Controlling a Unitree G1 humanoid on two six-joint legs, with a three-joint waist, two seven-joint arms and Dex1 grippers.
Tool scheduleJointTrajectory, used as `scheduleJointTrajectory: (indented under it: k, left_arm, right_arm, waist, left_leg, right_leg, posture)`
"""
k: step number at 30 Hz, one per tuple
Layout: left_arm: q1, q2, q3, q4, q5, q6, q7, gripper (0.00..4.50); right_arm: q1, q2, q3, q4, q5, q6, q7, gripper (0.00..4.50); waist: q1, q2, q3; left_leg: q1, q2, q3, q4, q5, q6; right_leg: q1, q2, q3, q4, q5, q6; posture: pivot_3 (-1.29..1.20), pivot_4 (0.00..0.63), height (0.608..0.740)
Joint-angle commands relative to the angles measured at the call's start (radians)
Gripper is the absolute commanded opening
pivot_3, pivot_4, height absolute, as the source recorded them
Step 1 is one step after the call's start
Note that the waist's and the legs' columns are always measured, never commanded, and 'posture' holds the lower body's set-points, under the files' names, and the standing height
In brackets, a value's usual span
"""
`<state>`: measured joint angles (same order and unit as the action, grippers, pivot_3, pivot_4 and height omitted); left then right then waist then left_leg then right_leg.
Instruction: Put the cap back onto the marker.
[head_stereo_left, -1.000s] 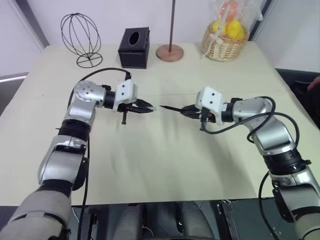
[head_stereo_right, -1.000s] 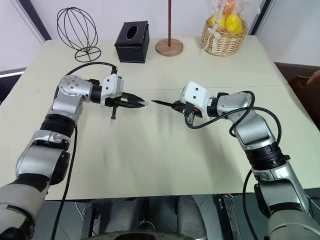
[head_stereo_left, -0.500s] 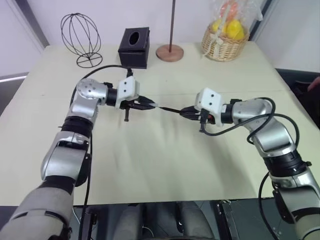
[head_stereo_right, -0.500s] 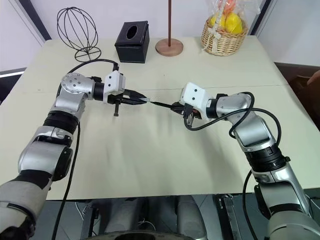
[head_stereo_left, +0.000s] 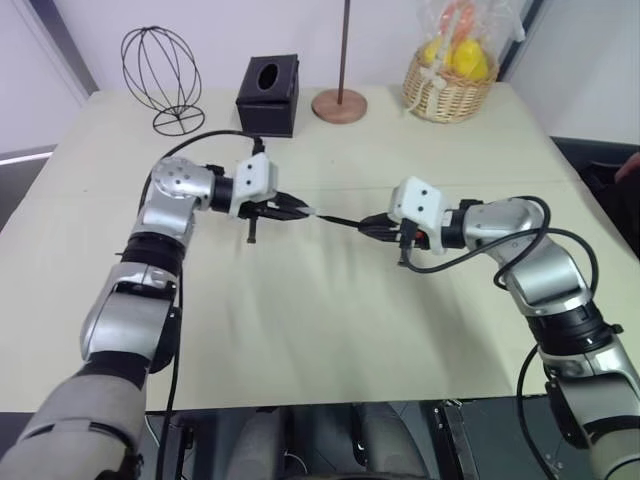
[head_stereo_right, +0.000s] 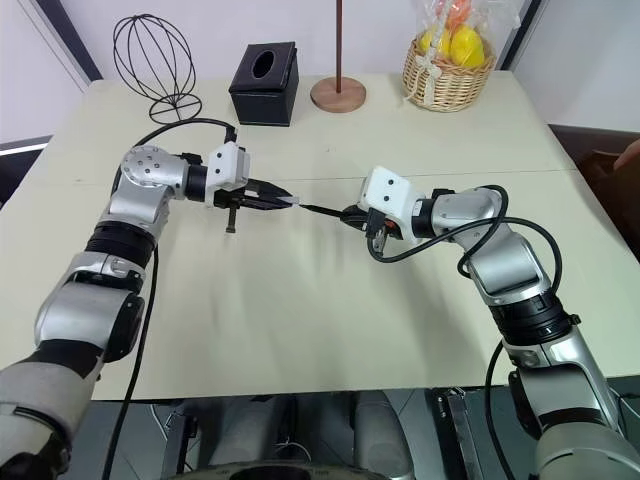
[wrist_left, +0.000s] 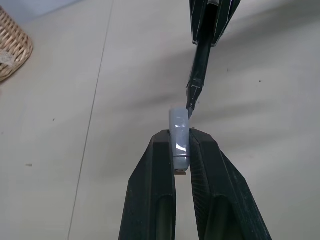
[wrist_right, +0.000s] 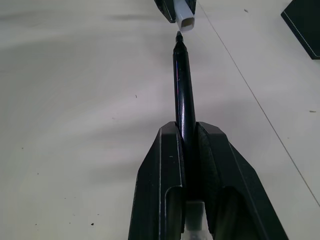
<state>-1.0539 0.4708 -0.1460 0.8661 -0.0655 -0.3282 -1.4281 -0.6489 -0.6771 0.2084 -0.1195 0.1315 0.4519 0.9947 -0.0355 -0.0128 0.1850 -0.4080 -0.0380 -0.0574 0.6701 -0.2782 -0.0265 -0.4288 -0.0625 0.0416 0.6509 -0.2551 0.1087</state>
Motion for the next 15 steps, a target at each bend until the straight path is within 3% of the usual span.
scheduleJointTrajectory:
  k: [1,15]
  left_arm:
    - [-0.008,0.020,0.009,-0.009,0.000,-0.012,-0.004,0.02]
    - [-0.001,0.004,0.002,-0.007,0.005,-0.014,0.003,0.02]
  right_arm:
    - [-0.009,-0.007,-0.019,-0.025,0.004,-0.015,0.001,0.00]
    - [-0.014,0.001,-0.017,-0.040,0.007,-0.005,-0.004,0.00]
  waist:
    - [0.000,0.000,0.000]
    - [0.000,0.000,0.000]
  left_leg:
    - [0.000,0.000,0.000,0.000,0.000,0.000]
    - [0.000,0.000,0.000,0.000,0.000,0.000]
  right_leg:
    - [0.000,0.000,0.000,0.000,0.000,0.000]
    - [0.000,0.000,0.000,0.000,0.000,0.000]
  posture:
    - [0.00,0.150,0.740]
    - [0.00,0.150,0.740]
